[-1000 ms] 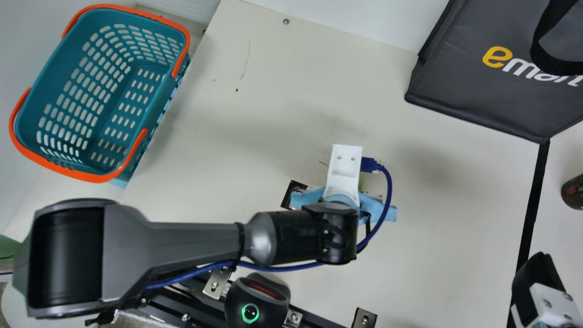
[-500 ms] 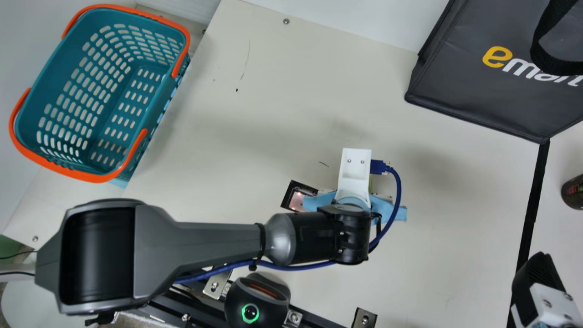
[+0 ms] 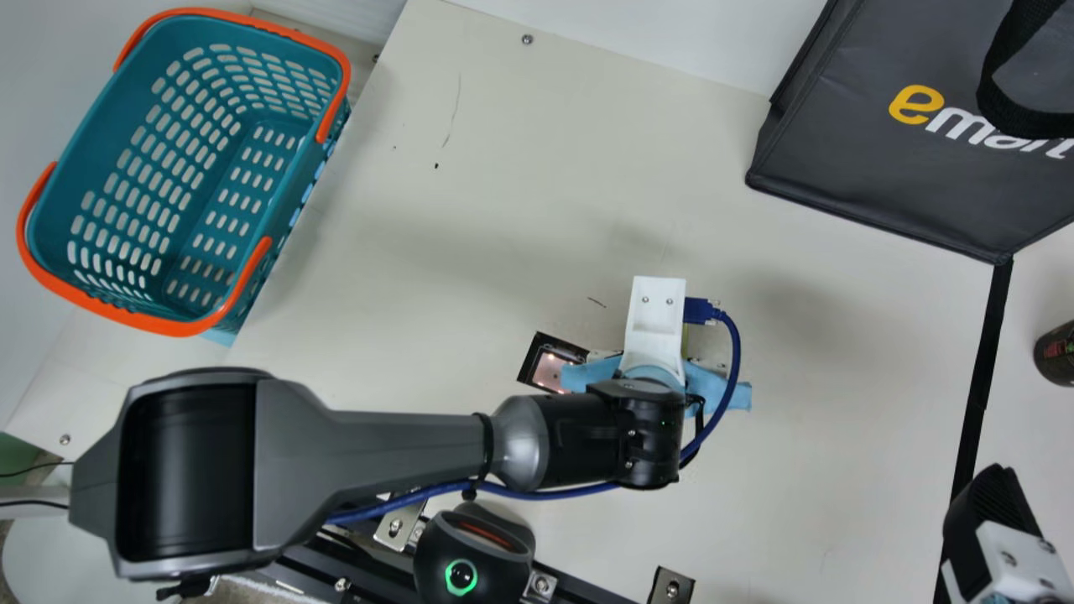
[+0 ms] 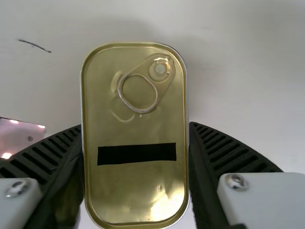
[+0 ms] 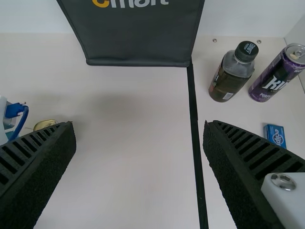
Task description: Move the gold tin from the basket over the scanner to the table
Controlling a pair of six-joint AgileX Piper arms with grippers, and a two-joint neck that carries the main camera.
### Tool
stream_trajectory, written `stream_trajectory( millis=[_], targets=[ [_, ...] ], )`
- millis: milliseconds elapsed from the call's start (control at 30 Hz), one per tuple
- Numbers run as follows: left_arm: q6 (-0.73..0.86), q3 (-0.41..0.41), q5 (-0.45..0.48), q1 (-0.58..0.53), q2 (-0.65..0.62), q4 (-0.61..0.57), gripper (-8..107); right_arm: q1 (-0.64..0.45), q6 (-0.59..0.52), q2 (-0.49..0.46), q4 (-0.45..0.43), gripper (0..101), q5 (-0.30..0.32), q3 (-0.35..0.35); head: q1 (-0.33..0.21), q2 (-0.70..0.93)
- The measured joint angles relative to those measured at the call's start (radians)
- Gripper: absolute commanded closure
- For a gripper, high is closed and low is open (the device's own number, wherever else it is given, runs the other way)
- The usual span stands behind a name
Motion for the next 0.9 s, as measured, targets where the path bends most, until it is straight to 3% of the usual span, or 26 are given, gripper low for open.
stream_trajectory(
  millis=[267, 567, 900],
  targets=[
    [0.025, 0.041, -0.083, 0.03, -0.038, -0.016, 9, 0.0, 0.0, 0.0, 0.0, 6, 0.0, 0.0, 0.0, 0.0],
    [0.155, 0.145, -0.23, 0.106, -0.168, -0.071, 9, 0.0, 0.0, 0.0, 0.0, 6, 0.0, 0.0, 0.0, 0.0],
    [0.505, 0.339, -0.365, 0.238, -0.413, -0.23, 9, 0.0, 0.0, 0.0, 0.0, 6, 0.0, 0.0, -0.002, 0.0]
  ],
)
